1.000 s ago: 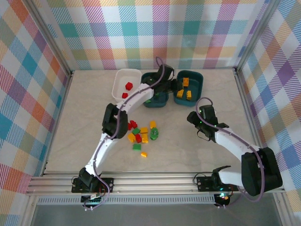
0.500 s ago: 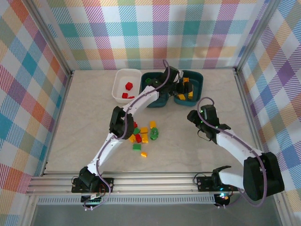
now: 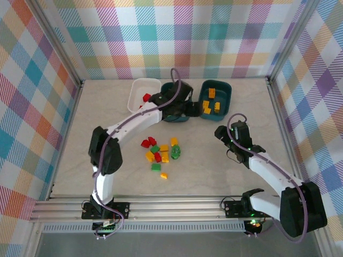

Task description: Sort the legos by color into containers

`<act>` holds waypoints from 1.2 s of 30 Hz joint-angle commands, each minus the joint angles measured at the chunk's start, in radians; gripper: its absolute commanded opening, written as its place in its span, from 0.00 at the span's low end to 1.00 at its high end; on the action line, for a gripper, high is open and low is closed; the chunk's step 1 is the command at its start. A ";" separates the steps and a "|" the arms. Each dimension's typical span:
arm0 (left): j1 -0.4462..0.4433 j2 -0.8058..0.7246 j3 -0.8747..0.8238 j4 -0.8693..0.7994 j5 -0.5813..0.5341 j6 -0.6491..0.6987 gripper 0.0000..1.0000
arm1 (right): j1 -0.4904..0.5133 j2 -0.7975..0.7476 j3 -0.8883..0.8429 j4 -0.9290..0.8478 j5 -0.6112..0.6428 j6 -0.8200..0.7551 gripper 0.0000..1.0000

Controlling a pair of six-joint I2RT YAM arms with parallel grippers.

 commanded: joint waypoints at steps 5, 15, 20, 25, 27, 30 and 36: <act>-0.009 0.030 -0.203 -0.111 -0.138 -0.031 0.78 | -0.005 0.029 -0.005 0.037 -0.014 0.014 0.82; -0.033 0.125 -0.206 -0.157 -0.180 0.005 0.66 | -0.005 0.030 -0.005 0.045 -0.019 0.004 0.83; -0.061 0.156 -0.189 -0.158 -0.165 0.000 0.59 | -0.005 0.044 -0.003 0.052 -0.028 0.004 0.82; -0.067 0.155 -0.228 -0.137 -0.165 -0.023 0.53 | -0.005 0.038 -0.005 0.051 -0.029 0.005 0.82; -0.070 0.152 -0.241 -0.128 -0.158 -0.031 0.46 | -0.005 0.035 -0.006 0.053 -0.028 0.005 0.82; -0.072 0.139 -0.247 -0.120 -0.162 -0.038 0.36 | -0.005 0.037 -0.005 0.054 -0.031 0.006 0.82; -0.070 0.135 -0.086 -0.131 -0.202 0.005 0.30 | -0.005 0.034 -0.014 0.058 -0.017 0.014 0.82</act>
